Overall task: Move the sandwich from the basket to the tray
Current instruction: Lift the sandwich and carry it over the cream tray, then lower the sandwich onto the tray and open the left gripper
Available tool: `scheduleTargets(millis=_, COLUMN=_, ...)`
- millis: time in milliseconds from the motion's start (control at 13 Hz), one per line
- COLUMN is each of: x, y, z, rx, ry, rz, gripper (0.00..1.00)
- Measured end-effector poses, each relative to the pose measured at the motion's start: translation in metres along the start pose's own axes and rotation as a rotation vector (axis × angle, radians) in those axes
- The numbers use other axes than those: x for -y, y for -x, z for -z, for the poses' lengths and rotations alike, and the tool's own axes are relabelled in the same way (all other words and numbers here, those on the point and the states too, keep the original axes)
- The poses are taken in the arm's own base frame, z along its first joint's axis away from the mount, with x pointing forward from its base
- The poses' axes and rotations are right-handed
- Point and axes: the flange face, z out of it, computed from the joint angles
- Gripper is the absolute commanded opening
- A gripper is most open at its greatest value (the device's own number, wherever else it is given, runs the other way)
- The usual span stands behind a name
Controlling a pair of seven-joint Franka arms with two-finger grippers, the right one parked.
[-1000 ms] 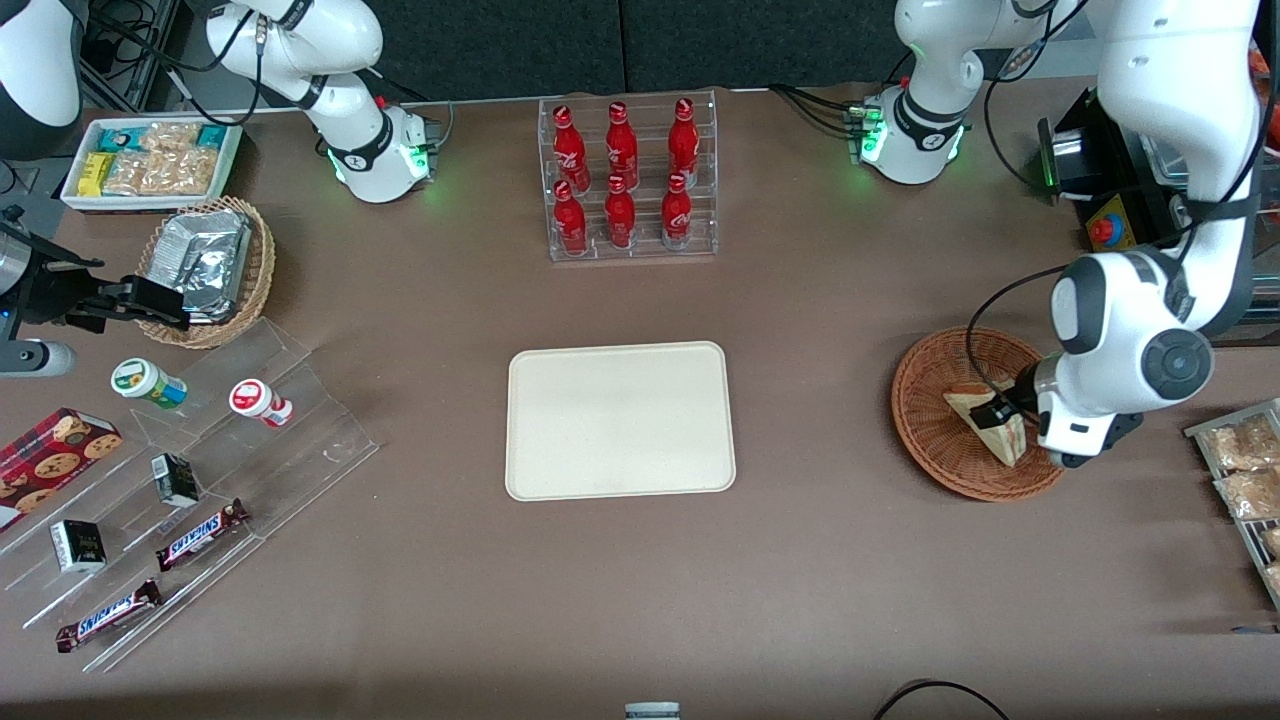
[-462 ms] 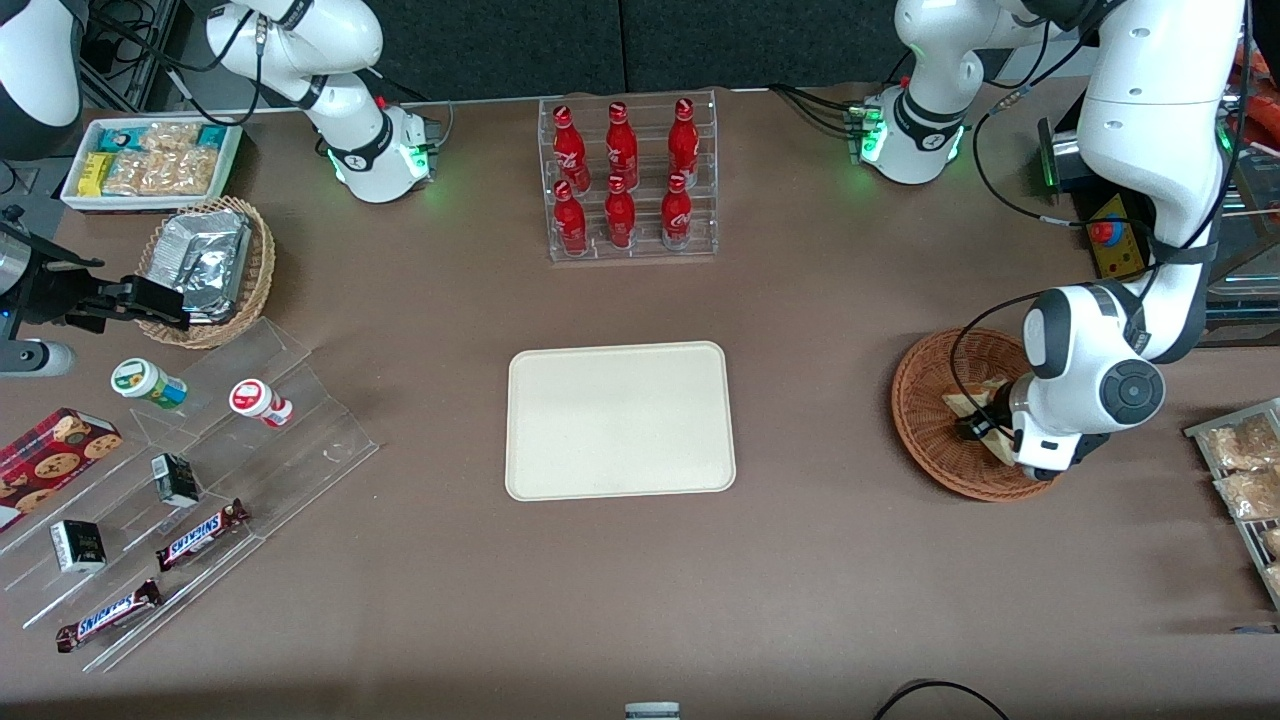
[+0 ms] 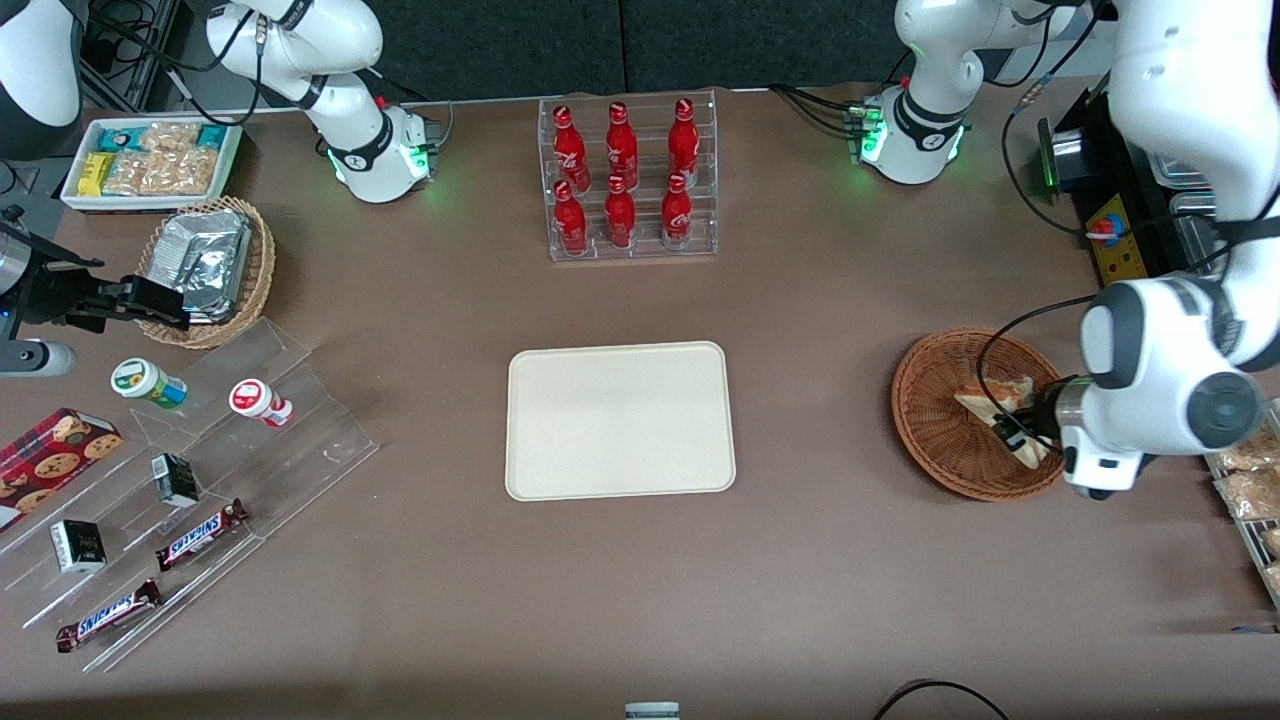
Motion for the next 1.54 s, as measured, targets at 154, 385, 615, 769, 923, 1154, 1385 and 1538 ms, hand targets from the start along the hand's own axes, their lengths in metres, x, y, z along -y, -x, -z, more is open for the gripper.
scheduleTargets(millis=154, x=-0.04, y=0.04, z=0.048, rx=0.023, ry=0.077, rz=0.073, gripper=0.0)
scheduleTargets(millis=385, x=-0.117, y=0.13, z=0.06, rx=0.024, ry=0.1, rz=0.112, gripper=0.0)
scheduleTargets(millis=615, x=-0.184, y=0.221, z=0.031, rx=-0.004, ry=0.09, rz=0.015, gripper=0.0)
scheduleTargets(millis=769, x=-0.215, y=0.263, z=0.002, rx=-0.019, ry=0.084, rz=-0.078, gripper=0.0)
scheduleTargets(millis=923, x=-0.24, y=0.295, z=-0.029, rx=-0.038, ry=0.075, rz=-0.271, gripper=0.0)
scheduleTargets(millis=1154, x=-0.272, y=0.331, z=-0.078, rx=-0.109, ry=0.074, rz=-0.486, gripper=0.0)
scheduleTargets(millis=1385, x=-0.301, y=0.365, z=-0.135, rx=-0.201, ry=0.064, rz=-0.651, gripper=0.0)
scheduleTargets(millis=1538, x=-0.306, y=0.374, z=-0.168, rx=-0.193, ry=0.027, rz=-0.714, gripper=0.01)
